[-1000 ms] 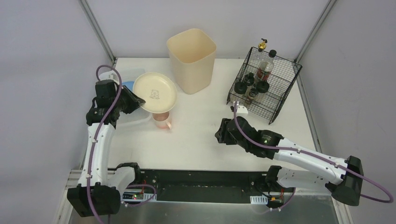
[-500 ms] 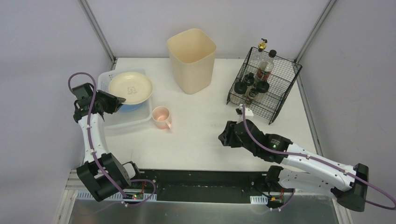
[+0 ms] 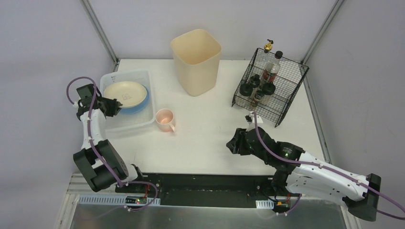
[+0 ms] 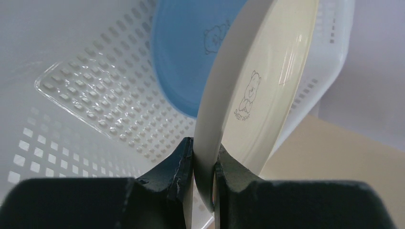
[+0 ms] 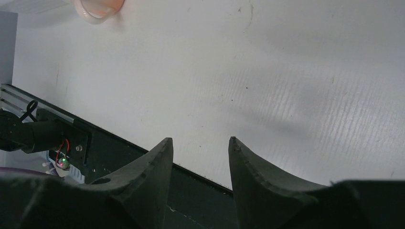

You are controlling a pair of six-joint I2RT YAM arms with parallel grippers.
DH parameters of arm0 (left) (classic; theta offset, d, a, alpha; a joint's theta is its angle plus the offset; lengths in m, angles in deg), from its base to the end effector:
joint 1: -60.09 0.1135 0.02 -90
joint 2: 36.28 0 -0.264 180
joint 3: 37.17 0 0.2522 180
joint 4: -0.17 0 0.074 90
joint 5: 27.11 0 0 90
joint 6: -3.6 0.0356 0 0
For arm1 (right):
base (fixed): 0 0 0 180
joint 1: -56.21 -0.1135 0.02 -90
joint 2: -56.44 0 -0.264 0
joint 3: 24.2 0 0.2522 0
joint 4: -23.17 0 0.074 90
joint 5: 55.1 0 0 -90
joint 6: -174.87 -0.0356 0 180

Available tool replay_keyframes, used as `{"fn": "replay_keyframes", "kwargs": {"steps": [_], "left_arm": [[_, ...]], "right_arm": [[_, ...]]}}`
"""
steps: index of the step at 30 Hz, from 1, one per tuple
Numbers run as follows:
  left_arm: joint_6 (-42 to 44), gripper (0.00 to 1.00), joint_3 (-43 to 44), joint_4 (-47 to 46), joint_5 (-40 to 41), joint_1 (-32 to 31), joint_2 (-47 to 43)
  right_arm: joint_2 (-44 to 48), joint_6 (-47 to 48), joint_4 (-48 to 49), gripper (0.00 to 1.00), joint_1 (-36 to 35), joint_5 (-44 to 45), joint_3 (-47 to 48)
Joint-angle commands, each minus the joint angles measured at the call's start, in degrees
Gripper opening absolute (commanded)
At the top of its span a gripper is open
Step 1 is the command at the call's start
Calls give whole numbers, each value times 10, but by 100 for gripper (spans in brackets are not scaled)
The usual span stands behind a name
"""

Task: Clear the kitchen counter

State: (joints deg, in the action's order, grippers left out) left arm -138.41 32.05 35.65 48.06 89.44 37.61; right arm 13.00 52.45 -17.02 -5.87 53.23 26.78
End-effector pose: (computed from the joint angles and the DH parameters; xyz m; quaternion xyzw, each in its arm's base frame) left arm 0.2494 0.1298 0.2767 -0.5449 0.7174 -0.1969 0.3868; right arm 0.0891 0.1442 0.2700 -0.1478 0.8569 0.2530 0.4242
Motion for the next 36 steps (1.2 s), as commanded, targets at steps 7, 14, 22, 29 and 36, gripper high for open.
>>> {"fn": "replay_keyframes", "kwargs": {"steps": [7, 14, 22, 29, 36], "left_arm": [[-31, 0, 27, -40, 46, 3, 83], [-31, 0, 41, -45, 56, -4, 126], [-22, 36, 78, -44, 71, -24, 168], [-1, 53, 112, -39, 60, -42, 212], [21, 54, 163, 5, 42, -48, 229]], "right_arm": [[37, -21, 28, 49, -2, -39, -29], [42, -46, 55, 49, -2, -58, -65], [47, -55, 53, 50, -2, -60, -68], [39, -61, 52, 50, -2, -59, -65], [40, -68, 48, 50, -2, -56, -66]]}}
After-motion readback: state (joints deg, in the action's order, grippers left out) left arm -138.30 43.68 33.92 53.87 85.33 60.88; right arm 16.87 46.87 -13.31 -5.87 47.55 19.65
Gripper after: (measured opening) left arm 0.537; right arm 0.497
